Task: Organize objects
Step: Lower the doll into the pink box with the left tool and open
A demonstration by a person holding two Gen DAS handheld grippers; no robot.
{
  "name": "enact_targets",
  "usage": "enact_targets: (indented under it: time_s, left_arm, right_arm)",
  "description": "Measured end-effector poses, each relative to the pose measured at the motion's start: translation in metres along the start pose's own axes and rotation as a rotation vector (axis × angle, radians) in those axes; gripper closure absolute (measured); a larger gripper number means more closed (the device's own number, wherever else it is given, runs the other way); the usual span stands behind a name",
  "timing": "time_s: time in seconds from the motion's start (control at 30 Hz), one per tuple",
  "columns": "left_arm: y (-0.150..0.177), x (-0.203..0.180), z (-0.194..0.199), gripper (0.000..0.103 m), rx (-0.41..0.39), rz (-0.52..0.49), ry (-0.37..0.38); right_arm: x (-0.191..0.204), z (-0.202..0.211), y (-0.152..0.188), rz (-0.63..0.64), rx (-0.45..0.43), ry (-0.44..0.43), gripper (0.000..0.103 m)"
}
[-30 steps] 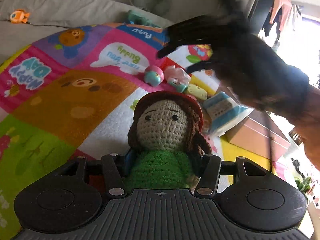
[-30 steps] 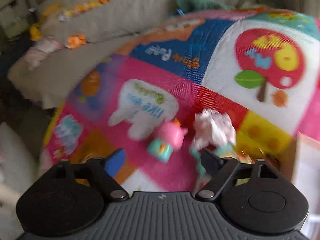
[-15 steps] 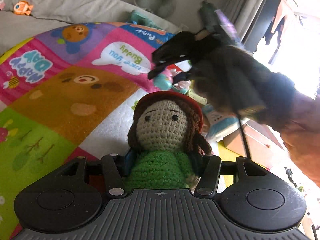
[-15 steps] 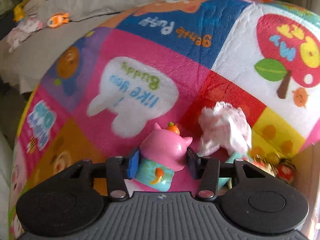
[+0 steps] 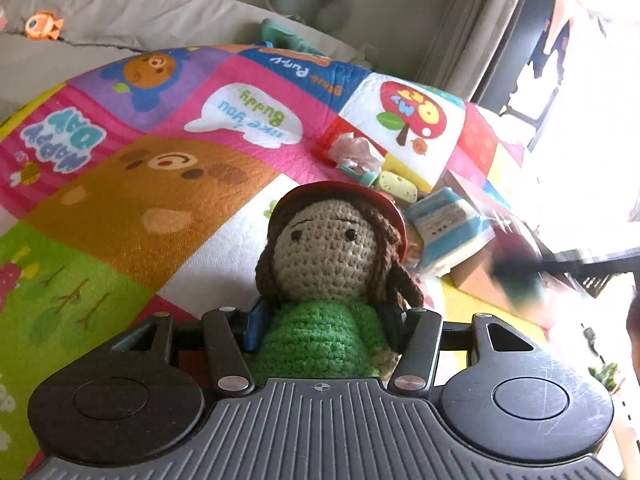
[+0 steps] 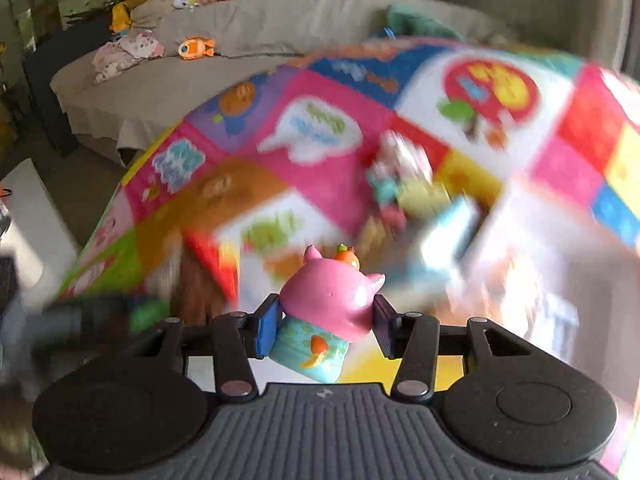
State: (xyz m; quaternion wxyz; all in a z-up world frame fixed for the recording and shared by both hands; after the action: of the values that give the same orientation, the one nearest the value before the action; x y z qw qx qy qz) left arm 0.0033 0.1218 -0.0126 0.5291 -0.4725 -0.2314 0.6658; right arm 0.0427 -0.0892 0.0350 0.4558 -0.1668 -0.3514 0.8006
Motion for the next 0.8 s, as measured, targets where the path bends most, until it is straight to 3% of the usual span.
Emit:
enact_targets:
  time_s: [0.1, 0.17, 0.27, 0.5, 0.63, 0.8]
  left_arm:
    - [0.003, -0.010, 0.003, 0.044, 0.017, -0.025, -0.027]
    - [0.005, -0.019, 0.005, 0.045, 0.045, -0.023, -0.003]
    - [0.013, -0.037, 0.007, 0.045, 0.095, -0.040, 0.033]
    - [0.026, -0.082, 0.005, 0.046, 0.211, -0.142, 0.036]
    - [0.035, -0.106, 0.007, 0.046, 0.243, -0.195, 0.052]
    - [0.042, -0.122, 0.004, 0.046, 0.260, -0.257, 0.034]
  right_arm:
    - [-0.025, 0.012, 0.047, -0.066, 0.050, 0.058, 0.055]
    - [-0.041, 0.020, 0.072, -0.115, 0.063, 0.091, 0.055]
    - [-0.061, 0.036, 0.098, -0.199, 0.021, 0.104, 0.055]
    - [-0.064, 0.062, 0.119, -0.170, -0.088, 0.137, 0.055]
    - [-0.059, 0.065, 0.121, -0.099, -0.143, 0.181, 0.031]
    - [-0.064, 0.069, 0.125, -0.102, -0.179, 0.176, 0.030]
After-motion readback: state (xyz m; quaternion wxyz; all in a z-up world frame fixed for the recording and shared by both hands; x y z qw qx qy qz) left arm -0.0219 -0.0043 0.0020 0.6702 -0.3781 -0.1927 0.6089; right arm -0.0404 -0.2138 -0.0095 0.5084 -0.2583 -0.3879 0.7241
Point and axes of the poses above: each gripper's, at about its wrist camera, not at the fingertips, and z roughly against the way its jaws point, x to its left, y to its underside, the point moved 5 cm from there along -z, roughly the way its jaws point, and after that the axes turned 6 degrees about -x, right-handed, at the moved point
